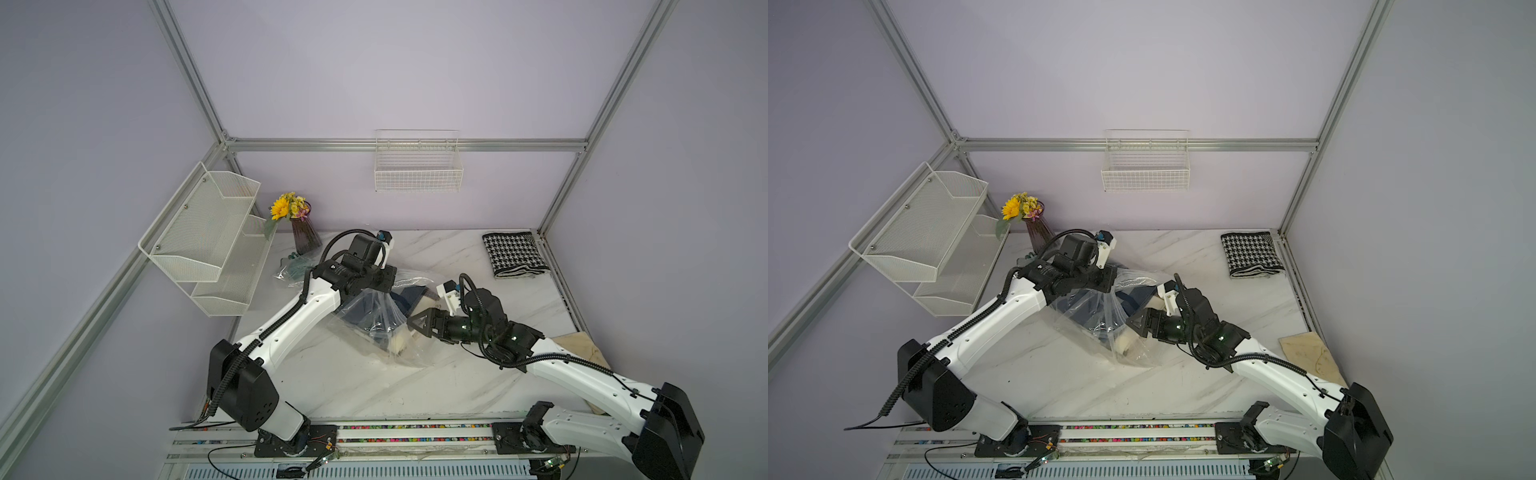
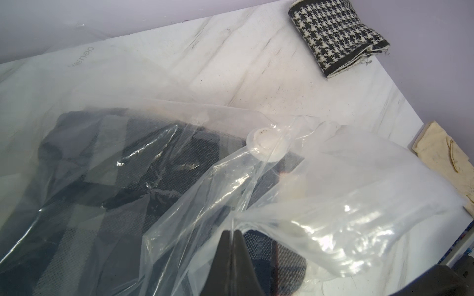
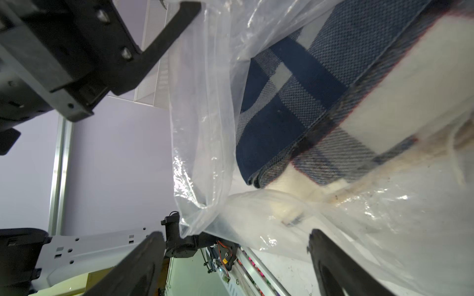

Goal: Take the scarf out of the vacuum bag
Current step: Take out the scarf from the vacuum bag.

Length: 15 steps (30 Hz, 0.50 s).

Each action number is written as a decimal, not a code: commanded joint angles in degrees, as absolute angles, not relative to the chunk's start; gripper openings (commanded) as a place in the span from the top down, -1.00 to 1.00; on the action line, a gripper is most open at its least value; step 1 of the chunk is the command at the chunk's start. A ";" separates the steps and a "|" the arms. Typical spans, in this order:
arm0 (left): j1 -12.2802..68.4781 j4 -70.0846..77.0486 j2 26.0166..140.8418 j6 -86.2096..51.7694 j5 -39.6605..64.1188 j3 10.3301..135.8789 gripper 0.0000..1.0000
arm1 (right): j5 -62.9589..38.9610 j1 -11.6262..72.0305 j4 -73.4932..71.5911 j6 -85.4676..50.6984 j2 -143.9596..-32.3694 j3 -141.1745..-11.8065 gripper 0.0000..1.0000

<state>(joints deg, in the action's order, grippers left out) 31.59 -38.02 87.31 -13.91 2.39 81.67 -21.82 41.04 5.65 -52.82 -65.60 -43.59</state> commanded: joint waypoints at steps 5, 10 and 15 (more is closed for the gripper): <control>31.90 -36.32 83.61 -12.57 5.27 81.02 1.00 | -15.53 41.22 4.39 -55.14 -71.16 -47.20 -0.62; 31.90 -35.77 81.48 -12.57 6.24 79.36 1.00 | -10.19 41.20 4.00 -57.51 -72.67 -48.44 -0.59; 31.90 -34.78 78.60 -12.57 6.60 77.23 1.00 | -8.90 41.22 6.53 -58.32 -76.07 -51.95 -0.57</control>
